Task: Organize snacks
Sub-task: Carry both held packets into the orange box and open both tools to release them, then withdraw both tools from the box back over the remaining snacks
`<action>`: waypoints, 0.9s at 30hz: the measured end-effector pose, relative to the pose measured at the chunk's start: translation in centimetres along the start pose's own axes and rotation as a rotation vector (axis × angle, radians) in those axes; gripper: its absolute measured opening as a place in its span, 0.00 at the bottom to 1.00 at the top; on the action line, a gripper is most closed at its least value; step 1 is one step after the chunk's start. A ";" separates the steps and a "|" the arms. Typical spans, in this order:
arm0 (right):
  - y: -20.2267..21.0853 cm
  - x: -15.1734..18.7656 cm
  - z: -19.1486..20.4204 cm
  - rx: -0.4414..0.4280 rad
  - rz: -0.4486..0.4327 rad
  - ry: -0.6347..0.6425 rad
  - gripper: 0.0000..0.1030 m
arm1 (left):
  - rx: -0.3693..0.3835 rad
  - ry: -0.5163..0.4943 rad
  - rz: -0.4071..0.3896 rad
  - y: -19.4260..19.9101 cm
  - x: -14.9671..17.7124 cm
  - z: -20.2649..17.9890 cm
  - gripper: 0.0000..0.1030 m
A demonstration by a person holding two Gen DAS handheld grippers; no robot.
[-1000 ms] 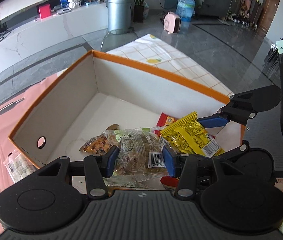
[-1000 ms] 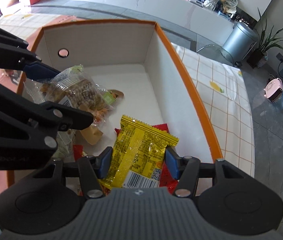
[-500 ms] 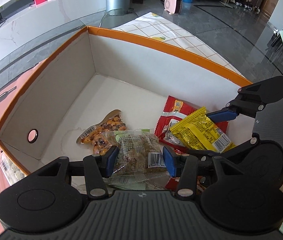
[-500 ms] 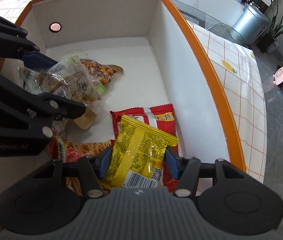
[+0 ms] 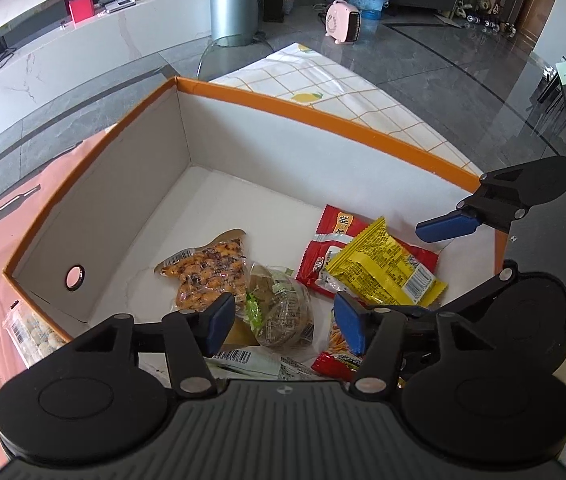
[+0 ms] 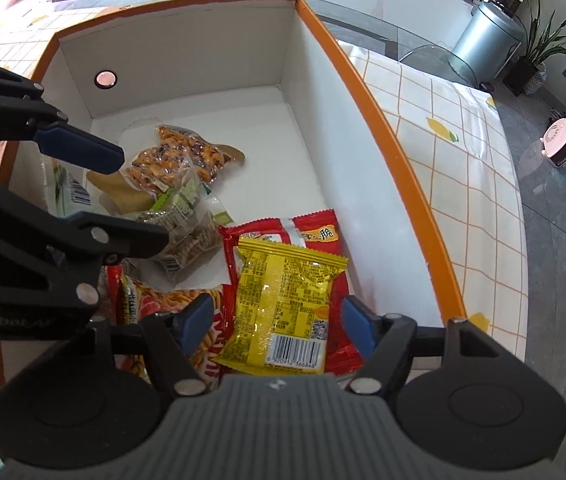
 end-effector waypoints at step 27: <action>11.1 2.5 6.2 -0.058 -0.225 -0.248 0.77 | -0.148 0.162 -0.242 14.1 4.5 0.5 0.68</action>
Point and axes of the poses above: each gripper's, at about its wrist camera, not at the fingertips, and y roughly against the way its jaws point, z to its left, x to its underside, the point moved 7 cm from there along -y, roughly the way its jaws point, and after that the axes turned 5 degrees about -z, right-handed, at the moved point
